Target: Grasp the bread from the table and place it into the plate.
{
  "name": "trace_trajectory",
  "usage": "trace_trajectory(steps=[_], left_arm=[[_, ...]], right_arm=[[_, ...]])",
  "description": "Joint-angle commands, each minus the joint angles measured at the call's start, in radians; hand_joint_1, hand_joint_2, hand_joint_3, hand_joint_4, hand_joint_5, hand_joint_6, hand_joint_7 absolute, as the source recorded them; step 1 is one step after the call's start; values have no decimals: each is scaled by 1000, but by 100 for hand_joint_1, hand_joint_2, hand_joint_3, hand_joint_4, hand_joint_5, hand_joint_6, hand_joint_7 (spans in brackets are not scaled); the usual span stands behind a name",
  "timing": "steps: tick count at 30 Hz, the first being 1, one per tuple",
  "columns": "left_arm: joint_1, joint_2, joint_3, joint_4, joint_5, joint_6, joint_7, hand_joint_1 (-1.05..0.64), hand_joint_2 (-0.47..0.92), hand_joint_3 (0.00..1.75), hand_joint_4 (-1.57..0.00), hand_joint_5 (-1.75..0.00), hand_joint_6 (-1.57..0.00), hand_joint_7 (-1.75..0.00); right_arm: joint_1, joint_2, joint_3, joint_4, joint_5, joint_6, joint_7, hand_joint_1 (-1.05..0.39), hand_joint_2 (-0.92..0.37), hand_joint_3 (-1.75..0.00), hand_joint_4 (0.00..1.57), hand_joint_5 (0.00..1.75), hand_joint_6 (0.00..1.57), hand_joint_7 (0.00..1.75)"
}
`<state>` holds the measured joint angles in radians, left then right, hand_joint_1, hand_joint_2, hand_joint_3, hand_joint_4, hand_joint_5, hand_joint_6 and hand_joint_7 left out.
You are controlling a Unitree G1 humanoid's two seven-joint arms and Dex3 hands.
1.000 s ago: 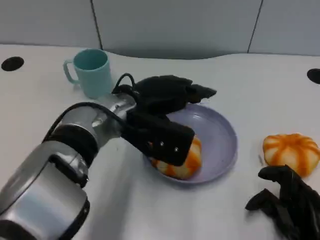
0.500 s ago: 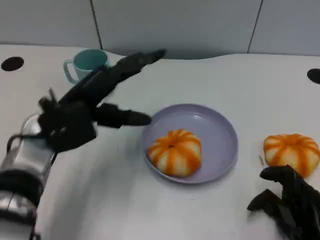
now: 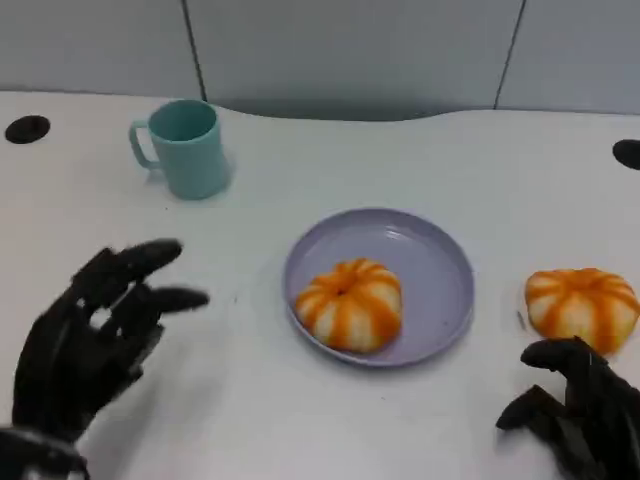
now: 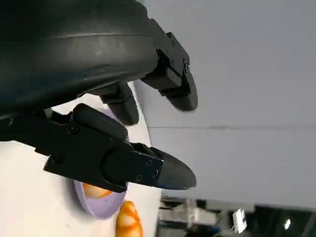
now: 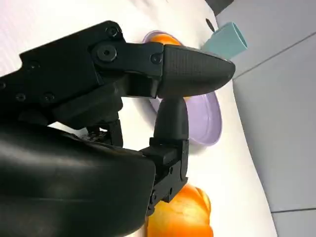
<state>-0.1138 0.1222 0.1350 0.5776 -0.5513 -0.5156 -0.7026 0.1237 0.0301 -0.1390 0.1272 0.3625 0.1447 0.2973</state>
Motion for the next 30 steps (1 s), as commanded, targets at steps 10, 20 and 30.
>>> trace_trajectory(steps=[10,20,30], left_arm=[[104,38,26,10,110,231,27,-65,92,32,-48,-175,-38,-151],[99,18,43,38,170,218,43,-63,92,38,-51,-175,-38,-156],[58,6,62,62,176,231,45,-63,92,34,-51,-175,-39,-157]], right_arm=[[9,-26,-20,-44,9,44,-20,-34,-92,-64,46,175,24,169],[-8,-33,-32,-16,18,33,-3,-35,-92,-63,46,175,25,170],[-29,-47,-37,25,2,9,20,-36,-92,-64,47,175,23,169]])
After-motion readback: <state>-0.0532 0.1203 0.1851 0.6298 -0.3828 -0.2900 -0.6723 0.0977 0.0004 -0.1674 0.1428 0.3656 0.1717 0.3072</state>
